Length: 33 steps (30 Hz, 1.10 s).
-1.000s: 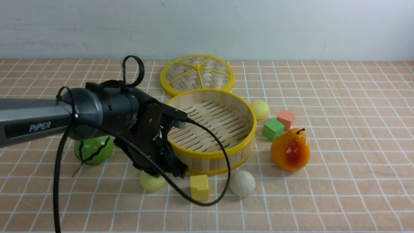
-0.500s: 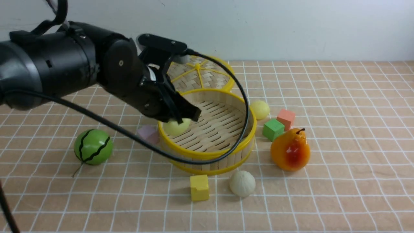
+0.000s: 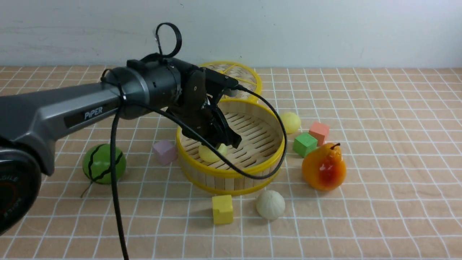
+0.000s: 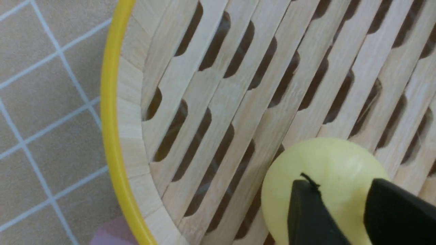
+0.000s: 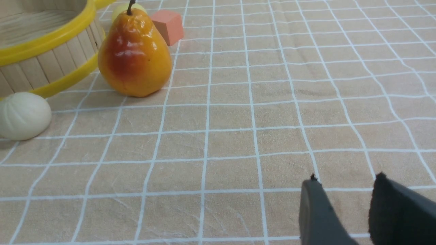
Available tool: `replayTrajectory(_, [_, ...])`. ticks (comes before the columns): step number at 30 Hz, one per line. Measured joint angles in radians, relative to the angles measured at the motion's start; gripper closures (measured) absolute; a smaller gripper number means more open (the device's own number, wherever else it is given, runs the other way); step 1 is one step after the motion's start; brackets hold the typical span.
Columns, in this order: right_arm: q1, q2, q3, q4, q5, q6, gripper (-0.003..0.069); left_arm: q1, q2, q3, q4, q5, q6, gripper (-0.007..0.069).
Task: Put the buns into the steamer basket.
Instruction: Use the left arm to put the steamed stuffed bun into the steamer, then use the right arm to grab a steamed stuffed bun
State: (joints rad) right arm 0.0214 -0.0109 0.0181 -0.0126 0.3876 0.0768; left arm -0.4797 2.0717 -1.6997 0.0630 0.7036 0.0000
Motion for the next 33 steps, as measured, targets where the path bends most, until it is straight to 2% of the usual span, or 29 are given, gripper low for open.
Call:
replayTrajectory(1, [0.0, 0.0, 0.0, 0.0, 0.0, 0.0, 0.0419, 0.0, -0.013, -0.014, 0.0, 0.026, -0.021, 0.0263])
replayTrajectory(2, [0.0, 0.0, 0.0, 0.0, 0.0, 0.0, 0.0419, 0.0, -0.013, -0.014, 0.0, 0.032, -0.021, 0.0263])
replayTrajectory(3, [0.0, 0.0, 0.0, 0.0, 0.0, 0.0, 0.0419, 0.0, -0.05, -0.034, 0.0, 0.077, -0.056, 0.0188])
replayTrajectory(5, [0.0, 0.0, 0.0, 0.0, 0.0, 0.0, 0.0419, 0.0, -0.103, -0.045, 0.0, 0.131, -0.091, 0.0142])
replayTrajectory(8, [0.0, 0.0, 0.0, 0.0, 0.0, 0.0, 0.0419, 0.0, -0.203, -0.049, 0.001, 0.228, -0.116, 0.0168])
replayTrajectory(11, [0.0, 0.0, 0.0, 0.0, 0.0, 0.0, 0.0419, 0.0, -0.255, -0.049, 0.001, 0.289, -0.121, 0.0268])
replayTrajectory(12, [0.0, 0.0, 0.0, 0.0, 0.0, 0.0, 0.0419, 0.0, -0.3, -0.045, 0.002, 0.335, -0.123, 0.0386])
replayTrajectory(13, [0.0, 0.0, 0.0, 0.0, 0.0, 0.0, 0.0419, 0.0, -0.33, -0.033, 0.002, 0.349, -0.125, 0.0452])
replayTrajectory(14, [0.0, 0.0, 0.0, 0.0, 0.0, 0.0, 0.0419, 0.0, -0.381, 0.0, 0.002, 0.363, -0.125, 0.0563])
replayTrajectory(15, [0.0, 0.0, 0.0, 0.0, 0.0, 0.0, 0.0419, 0.0, -0.415, 0.028, 0.001, 0.363, -0.125, 0.0606])
replayTrajectory(17, [0.0, 0.0, 0.0, 0.0, 0.0, 0.0, 0.0419, 0.0, -0.504, 0.108, -0.014, 0.35, -0.138, 0.0638])
replayTrajectory(22, [0.0, 0.0, 0.0, 0.0, 0.0, 0.0, 0.0419, 0.0, -0.786, 0.38, -0.088, 0.194, -0.168, 0.0638])
replayTrajectory(24, [0.0, 0.0, 0.0, 0.0, 0.0, 0.0, 0.0419, 0.0, -0.948, 0.56, -0.115, 0.05, -0.169, 0.0638])
replayTrajectory(26, [0.0, 0.0, 0.0, 0.0, 0.0, 0.0, 0.0419, 0.0, -1.013, 0.638, -0.119, -0.025, -0.17, 0.0638])
replayTrajectory(30, [0.0, 0.0, 0.0, 0.0, 0.0, 0.0, 0.0419, 0.0, -1.299, 1.005, -0.162, -0.304, -0.176, 0.0638])
replayTrajectory(33, [0.0, 0.0, 0.0, 0.0, 0.0, 0.0, 0.0419, 0.0, -1.457, 1.199, -0.211, -0.444, -0.178, 0.0638])
